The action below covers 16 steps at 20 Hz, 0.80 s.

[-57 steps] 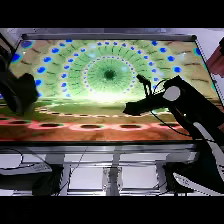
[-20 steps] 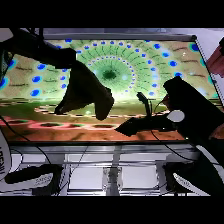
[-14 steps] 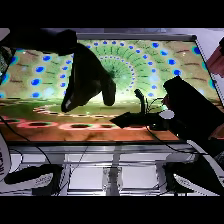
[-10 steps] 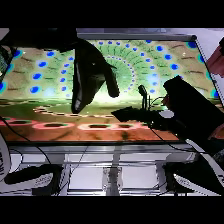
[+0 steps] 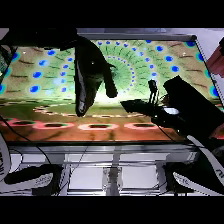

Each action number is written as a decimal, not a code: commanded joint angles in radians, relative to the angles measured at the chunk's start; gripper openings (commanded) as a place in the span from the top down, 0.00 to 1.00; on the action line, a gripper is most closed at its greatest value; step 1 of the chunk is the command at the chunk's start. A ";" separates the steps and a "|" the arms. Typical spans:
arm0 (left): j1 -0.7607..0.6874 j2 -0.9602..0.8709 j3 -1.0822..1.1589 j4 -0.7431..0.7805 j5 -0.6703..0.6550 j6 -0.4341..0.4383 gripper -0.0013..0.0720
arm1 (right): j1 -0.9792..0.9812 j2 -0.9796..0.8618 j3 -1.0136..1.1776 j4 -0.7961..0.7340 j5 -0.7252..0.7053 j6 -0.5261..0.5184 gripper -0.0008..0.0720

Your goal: Fold the clothes and pants, and hang the long-sleeved shirts on hangers.

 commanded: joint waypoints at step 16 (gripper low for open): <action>0.000 -0.001 0.001 0.000 0.001 0.004 0.96 | -0.085 -0.402 0.175 0.364 0.526 -0.176 0.29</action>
